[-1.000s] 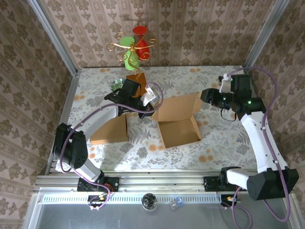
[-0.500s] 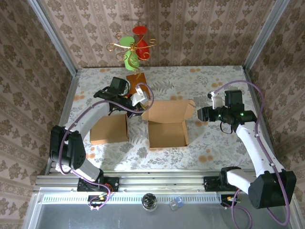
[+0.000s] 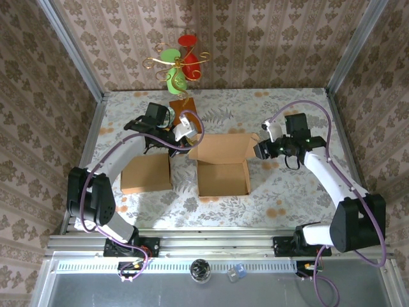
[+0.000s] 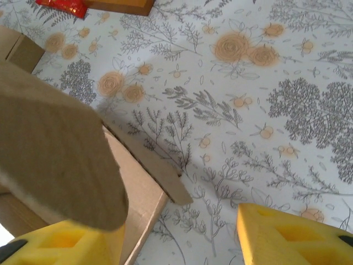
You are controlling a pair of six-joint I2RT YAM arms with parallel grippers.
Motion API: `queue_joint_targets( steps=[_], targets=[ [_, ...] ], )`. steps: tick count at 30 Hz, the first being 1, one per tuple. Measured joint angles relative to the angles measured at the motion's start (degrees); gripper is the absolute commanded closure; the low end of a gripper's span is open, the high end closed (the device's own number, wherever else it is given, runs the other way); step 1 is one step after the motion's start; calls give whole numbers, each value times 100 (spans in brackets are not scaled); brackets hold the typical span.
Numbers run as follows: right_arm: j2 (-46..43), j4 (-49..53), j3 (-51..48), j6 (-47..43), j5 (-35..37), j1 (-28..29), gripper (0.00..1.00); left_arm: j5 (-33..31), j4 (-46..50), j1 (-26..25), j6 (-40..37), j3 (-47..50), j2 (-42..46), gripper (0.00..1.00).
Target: Fold the paper box
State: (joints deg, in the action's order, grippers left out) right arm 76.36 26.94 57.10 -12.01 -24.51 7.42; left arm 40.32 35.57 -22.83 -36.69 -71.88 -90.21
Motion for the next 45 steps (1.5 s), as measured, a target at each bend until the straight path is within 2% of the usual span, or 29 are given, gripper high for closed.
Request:
queue_joint_targets(
  steps=[9, 22, 26, 31, 37, 45],
  targets=[
    [472, -22, 341, -153, -70, 229, 69, -2, -55, 4, 24, -2, -76, 100],
    [514, -11, 382, -131, 125, 409, 99, -94, -245, 7, 267, -55, -223, 100],
    [514, -20, 400, -101, 297, 468, 100, -205, -402, 4, 614, -59, -293, 100],
    [514, -20, 516, 107, 535, 529, 100, -638, -859, -72, 1484, -81, -367, 100],
    [514, 4, 732, 640, 1086, 538, 100, -1506, -1563, -487, 2686, -116, -417, 100],
    [560, 42, 903, 1532, 1821, 538, 100, -2413, -1989, -988, 3954, -566, -892, 100]
  ],
)
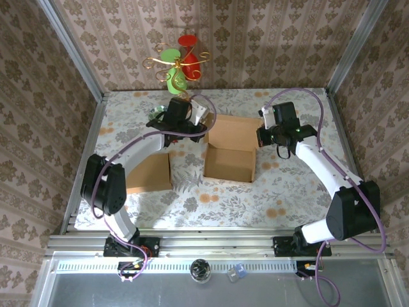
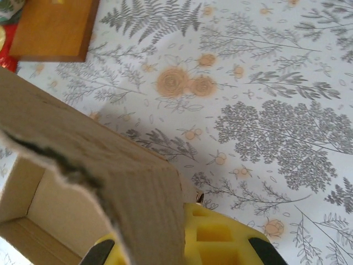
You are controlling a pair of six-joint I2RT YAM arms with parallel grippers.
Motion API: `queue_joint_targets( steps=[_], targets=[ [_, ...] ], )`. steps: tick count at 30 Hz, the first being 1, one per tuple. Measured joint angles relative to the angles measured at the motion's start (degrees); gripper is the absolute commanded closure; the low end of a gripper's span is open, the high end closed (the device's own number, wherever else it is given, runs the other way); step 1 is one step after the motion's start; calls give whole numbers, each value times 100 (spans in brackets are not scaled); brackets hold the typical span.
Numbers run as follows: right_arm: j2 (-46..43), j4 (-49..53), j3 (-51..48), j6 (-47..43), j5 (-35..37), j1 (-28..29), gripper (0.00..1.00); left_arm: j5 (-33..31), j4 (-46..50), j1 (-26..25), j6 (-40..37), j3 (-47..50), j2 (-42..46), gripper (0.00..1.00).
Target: Fold the paper box
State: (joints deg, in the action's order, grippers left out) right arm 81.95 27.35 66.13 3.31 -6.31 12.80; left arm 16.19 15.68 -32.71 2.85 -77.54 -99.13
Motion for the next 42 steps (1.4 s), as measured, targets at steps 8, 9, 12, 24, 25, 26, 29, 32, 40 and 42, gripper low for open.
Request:
queue_joint_targets(
  steps=[8, 9, 12, 24, 25, 26, 29, 32, 40, 42],
  targets=[
    [131, -42, 109, 1141, 621, 37, 100, -868, -166, -402, 975, -492, -426, 100],
    [131, -59, 109, 1241, 688, 52, 100, -988, -168, -439, 1110, -590, -509, 100],
    [144, -155, 109, 1460, 857, 70, 100, -1161, -264, -483, 1388, -791, -708, 100],
    [179, -1447, -599, 1488, 1060, 72, 100, -1213, -1300, -481, 1606, -437, -872, 100],
    [179, -1543, -682, 1488, 1056, 72, 100, -1207, -1392, -476, 1606, -358, -874, 100],
    [179, -1600, -730, 1488, 1056, 72, 100, -1193, -1467, -476, 1604, -297, -879, 100],
    [179, -1823, -855, 1491, 1060, 70, 100, -1191, -1818, -481, 1602, -74, -879, 100],
    [179, -2052, -994, 1491, 1067, 70, 100, -1178, -2218, -481, 1602, 181, -879, 100],
    [136, -2983, -1580, 1534, 1117, 55, 100, -1036, -3847, -470, 1471, 1088, -879, 100],
    [136, -3171, -1674, 1558, 1172, 55, 100, -990, -4127, -470, 1440, 1222, -881, 100]
  ],
)
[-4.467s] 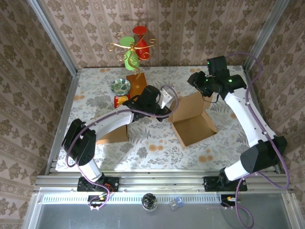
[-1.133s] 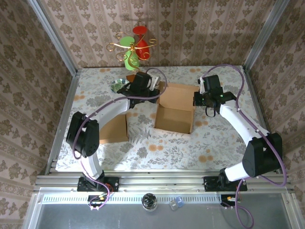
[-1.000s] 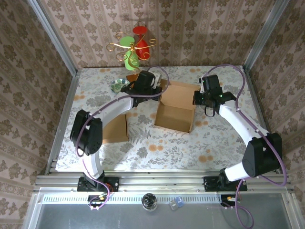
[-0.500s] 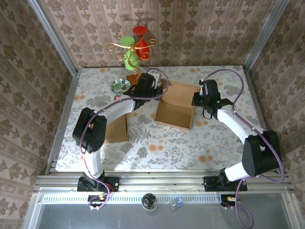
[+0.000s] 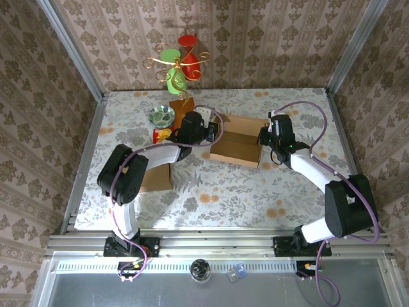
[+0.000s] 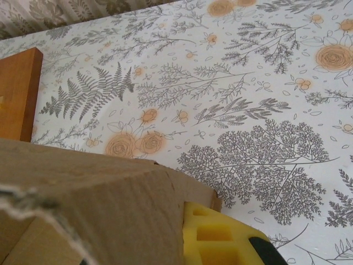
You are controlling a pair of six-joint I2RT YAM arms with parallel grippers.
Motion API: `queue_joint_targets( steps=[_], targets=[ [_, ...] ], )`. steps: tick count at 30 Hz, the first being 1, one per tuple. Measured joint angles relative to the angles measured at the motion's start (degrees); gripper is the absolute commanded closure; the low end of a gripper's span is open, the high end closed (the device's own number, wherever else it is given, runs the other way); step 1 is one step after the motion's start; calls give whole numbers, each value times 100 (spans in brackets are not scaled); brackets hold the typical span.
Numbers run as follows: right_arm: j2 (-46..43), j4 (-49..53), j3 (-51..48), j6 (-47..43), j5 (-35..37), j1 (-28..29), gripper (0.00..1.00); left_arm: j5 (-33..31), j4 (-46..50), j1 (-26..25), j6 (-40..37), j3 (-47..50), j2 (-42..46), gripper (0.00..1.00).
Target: Fold the paper box
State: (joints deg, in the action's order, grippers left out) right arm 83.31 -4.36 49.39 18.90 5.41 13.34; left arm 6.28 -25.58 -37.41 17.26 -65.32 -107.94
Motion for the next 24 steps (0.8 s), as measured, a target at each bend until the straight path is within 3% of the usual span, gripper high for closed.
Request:
queue_joint_targets(
  steps=[13, 24],
  targets=[
    [92, -629, -238, 219, 103, -20, 100, 203, -1235, 35, -33, 533, -122, 100],
    [63, -662, -385, 243, 330, 79, 87, 149, -1893, -74, -103, 966, -122, 100]
  ],
)
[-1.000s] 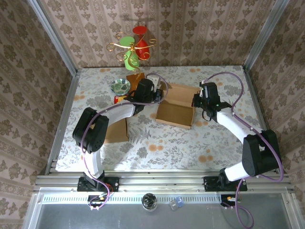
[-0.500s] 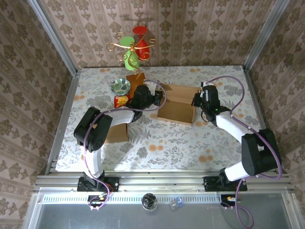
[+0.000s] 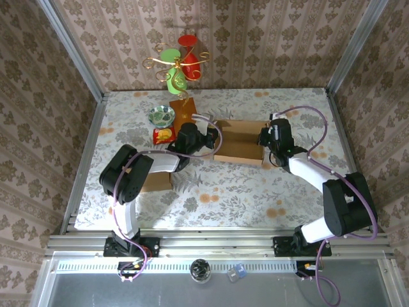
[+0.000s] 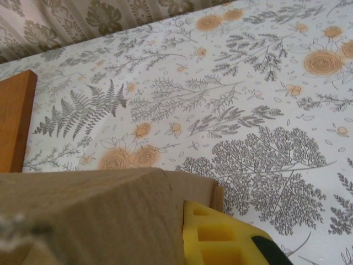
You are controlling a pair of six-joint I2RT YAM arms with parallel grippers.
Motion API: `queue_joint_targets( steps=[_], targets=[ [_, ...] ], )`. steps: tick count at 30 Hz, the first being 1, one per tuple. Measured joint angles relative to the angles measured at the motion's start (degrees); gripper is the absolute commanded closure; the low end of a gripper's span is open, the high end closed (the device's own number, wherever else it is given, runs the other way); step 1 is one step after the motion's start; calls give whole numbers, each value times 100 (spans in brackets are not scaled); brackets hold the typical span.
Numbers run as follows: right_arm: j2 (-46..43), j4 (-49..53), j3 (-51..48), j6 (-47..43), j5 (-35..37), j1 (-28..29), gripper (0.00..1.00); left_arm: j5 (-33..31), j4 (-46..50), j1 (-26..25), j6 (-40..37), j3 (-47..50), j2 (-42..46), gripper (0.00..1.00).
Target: Fold the paper box
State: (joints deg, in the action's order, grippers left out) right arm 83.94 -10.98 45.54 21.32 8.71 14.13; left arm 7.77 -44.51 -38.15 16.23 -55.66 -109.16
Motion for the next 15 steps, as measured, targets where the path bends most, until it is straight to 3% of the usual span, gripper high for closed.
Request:
queue_joint_targets(
  steps=[8, 15],
  targets=[
    [-162, 551, -166, 254, 101, 225, 62, -529, -389, -275, -240, 286, -2, 100],
    [-828, 1506, -90, 868, 37, 243, 43, -986, -614, -474, -428, 444, -2, 100]
  ],
)
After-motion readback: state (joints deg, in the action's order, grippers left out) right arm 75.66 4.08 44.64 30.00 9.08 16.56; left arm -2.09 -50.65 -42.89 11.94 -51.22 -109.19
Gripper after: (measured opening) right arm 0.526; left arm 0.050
